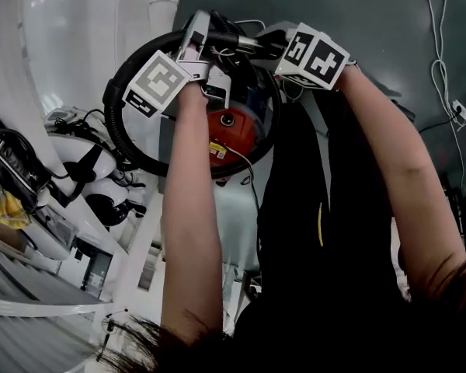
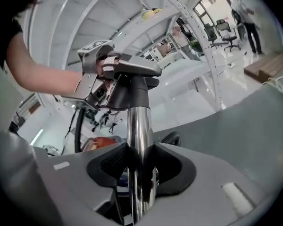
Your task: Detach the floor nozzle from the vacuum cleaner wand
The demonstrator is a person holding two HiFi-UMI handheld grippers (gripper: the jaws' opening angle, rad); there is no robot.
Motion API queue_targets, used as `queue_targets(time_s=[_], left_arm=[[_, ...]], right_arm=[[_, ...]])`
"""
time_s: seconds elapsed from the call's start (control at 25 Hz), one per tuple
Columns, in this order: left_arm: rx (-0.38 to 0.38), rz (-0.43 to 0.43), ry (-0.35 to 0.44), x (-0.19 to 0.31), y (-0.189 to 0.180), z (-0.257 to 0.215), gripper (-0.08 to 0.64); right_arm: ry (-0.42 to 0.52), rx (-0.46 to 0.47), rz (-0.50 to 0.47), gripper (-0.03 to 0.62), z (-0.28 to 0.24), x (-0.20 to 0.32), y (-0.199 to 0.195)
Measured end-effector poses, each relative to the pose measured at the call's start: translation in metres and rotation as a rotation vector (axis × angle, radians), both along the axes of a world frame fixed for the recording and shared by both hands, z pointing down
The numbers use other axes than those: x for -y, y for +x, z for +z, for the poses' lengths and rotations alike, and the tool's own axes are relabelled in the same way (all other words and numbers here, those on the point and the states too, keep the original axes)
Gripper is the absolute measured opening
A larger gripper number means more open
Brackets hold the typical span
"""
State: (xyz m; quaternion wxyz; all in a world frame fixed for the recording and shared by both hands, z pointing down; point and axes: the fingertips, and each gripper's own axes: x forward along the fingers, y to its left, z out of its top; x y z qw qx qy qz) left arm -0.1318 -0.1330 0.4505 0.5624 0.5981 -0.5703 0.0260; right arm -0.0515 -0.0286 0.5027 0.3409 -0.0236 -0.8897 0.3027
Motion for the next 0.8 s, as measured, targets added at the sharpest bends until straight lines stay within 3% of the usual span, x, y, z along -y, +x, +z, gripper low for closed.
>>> queue_targets(time_s=[0.04, 0.12, 0.2, 0.28, 0.36, 0.48, 0.56, 0.68, 0.8], left_arm=[[-0.001, 0.002, -0.004, -0.002, 0.0, 0.0, 0.115], [0.026, -0.04, -0.09, -0.007, -0.006, 0.01, 0.115], [0.066, -0.117, -0.184, -0.01, -0.018, 0.019, 0.114], [0.08, -0.163, -0.229, -0.013, -0.024, 0.023, 0.112], [0.055, -0.144, -0.218, -0.014, -0.022, 0.023, 0.109], [0.022, -0.088, -0.154, -0.02, -0.019, 0.018, 0.112], [0.038, -0.104, -0.157, -0.022, -0.022, 0.02, 0.114], [0.109, -0.198, -0.199, -0.023, -0.033, 0.026, 0.114], [0.132, -0.224, -0.219, -0.024, -0.037, 0.031, 0.117]], right_arm=[[-0.034, 0.011, -0.014, 0.17, -0.002, -0.002, 0.001], [0.006, -0.032, 0.012, 0.169, 0.0, -0.002, 0.0], [0.138, -0.116, 0.086, 0.169, 0.005, 0.0, -0.001], [0.269, -0.182, 0.142, 0.167, 0.006, -0.001, -0.003], [0.298, -0.181, 0.148, 0.166, 0.008, -0.005, -0.001], [0.136, -0.058, 0.091, 0.163, 0.005, -0.014, 0.001], [0.073, -0.027, 0.074, 0.151, 0.002, -0.013, 0.004], [0.212, -0.128, 0.094, 0.149, 0.004, -0.009, 0.003], [0.359, -0.177, 0.103, 0.146, 0.005, -0.01, 0.004]])
